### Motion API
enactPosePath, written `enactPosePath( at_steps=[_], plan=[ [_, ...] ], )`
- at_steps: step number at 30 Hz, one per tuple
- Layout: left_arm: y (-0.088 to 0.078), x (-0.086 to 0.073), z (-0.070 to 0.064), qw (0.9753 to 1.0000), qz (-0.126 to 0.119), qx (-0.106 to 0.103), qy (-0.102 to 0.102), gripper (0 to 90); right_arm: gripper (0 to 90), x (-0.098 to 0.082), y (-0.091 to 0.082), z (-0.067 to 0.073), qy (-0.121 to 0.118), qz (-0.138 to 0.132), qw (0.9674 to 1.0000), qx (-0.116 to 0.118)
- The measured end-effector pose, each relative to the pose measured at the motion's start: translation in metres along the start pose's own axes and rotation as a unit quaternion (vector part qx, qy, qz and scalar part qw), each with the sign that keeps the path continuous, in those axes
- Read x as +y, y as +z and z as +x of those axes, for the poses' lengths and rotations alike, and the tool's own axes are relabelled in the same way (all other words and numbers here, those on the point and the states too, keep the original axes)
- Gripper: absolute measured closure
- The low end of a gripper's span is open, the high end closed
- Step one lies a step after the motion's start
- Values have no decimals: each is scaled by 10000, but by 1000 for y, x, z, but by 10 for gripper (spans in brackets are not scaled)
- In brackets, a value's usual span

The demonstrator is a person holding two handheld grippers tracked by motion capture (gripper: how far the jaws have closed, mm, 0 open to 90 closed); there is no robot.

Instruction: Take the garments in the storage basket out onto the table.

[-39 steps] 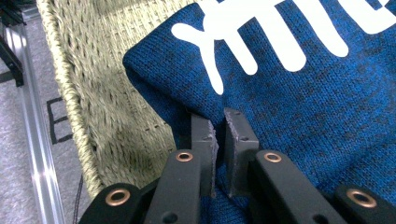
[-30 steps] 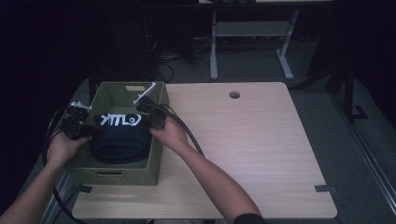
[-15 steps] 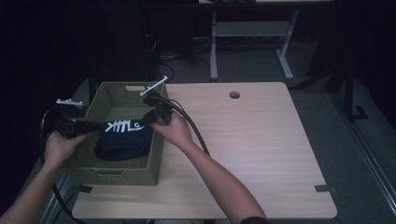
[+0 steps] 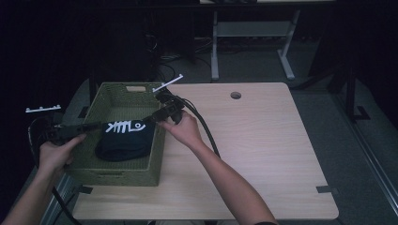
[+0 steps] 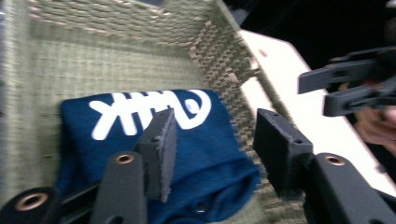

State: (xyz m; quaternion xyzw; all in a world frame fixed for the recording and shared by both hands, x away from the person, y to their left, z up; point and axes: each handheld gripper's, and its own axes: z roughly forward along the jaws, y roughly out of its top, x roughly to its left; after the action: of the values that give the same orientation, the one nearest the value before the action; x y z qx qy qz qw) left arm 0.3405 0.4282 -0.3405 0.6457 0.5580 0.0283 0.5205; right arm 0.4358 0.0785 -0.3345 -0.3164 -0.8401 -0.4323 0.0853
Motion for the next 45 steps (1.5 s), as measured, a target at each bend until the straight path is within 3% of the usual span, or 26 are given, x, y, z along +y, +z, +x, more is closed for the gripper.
enactPosePath(
  at_steps=[4, 10, 12, 20, 27, 32, 45],
  plan=[
    [-4, -7, -1, 9996, -191, -191, -113, 439, 412, -3, -8, -3, 35, -91, 9999, 85],
    [-5, -15, -8, 9987, -274, -376, -191, 418, 394, -8, -20, -10, 34, -180, 9998, 74],
    [-6, -17, -15, 9988, -351, -324, -111, 418, 379, -11, -24, -12, 28, -194, 9998, 62],
    [2, -28, -38, 9974, -444, -559, -83, 415, 351, -23, -45, -22, 65, -309, 9995, 42],
    [17, -34, -61, 9975, -396, -578, 2, 391, 332, -38, -68, -36, 110, -369, 9992, -41],
    [31, -37, -79, 9964, -389, -755, 42, 382, 319, -50, -83, -45, 180, -401, 9989, -133],
    [59, -40, -101, 9943, -224, -1030, 133, 361, 296, -79, -119, -62, 383, -553, 9969, -409]
  ],
)
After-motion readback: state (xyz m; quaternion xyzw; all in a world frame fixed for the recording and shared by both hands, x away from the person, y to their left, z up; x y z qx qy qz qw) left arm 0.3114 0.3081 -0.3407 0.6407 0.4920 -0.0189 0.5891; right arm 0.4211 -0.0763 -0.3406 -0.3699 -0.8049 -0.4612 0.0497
